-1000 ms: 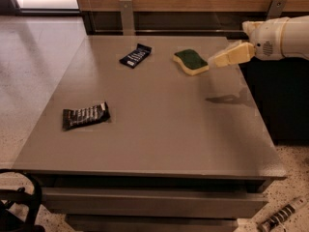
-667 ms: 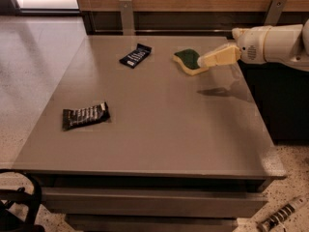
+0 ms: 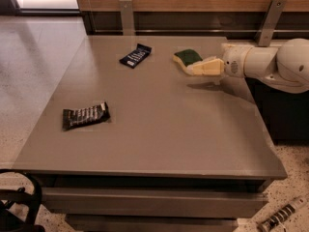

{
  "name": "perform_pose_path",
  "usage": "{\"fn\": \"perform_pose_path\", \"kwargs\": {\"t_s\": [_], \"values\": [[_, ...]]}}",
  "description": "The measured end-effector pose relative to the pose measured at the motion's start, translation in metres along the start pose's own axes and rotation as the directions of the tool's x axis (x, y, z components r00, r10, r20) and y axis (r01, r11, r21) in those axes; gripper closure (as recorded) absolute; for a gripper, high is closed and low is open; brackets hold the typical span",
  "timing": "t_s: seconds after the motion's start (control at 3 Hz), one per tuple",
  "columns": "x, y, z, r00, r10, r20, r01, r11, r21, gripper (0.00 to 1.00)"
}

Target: Move sponge near rxbar chocolate

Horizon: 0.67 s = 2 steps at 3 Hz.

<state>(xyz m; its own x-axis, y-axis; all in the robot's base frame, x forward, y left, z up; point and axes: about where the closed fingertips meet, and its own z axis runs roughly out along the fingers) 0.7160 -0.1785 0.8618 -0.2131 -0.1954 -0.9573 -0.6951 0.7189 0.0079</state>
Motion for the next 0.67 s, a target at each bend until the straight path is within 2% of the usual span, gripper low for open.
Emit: {"fn": "perform_pose_path", "kwargs": {"t_s": [0.33, 0.67], "values": [[0.016, -0.004, 0.012, 0.999, 0.028, 0.031, -0.028, 0.9995, 0.016, 0.0], [0.026, 0.0, 0.024, 0.999, 0.038, 0.033, -0.038, 0.9992, 0.012, 0.0]]}}
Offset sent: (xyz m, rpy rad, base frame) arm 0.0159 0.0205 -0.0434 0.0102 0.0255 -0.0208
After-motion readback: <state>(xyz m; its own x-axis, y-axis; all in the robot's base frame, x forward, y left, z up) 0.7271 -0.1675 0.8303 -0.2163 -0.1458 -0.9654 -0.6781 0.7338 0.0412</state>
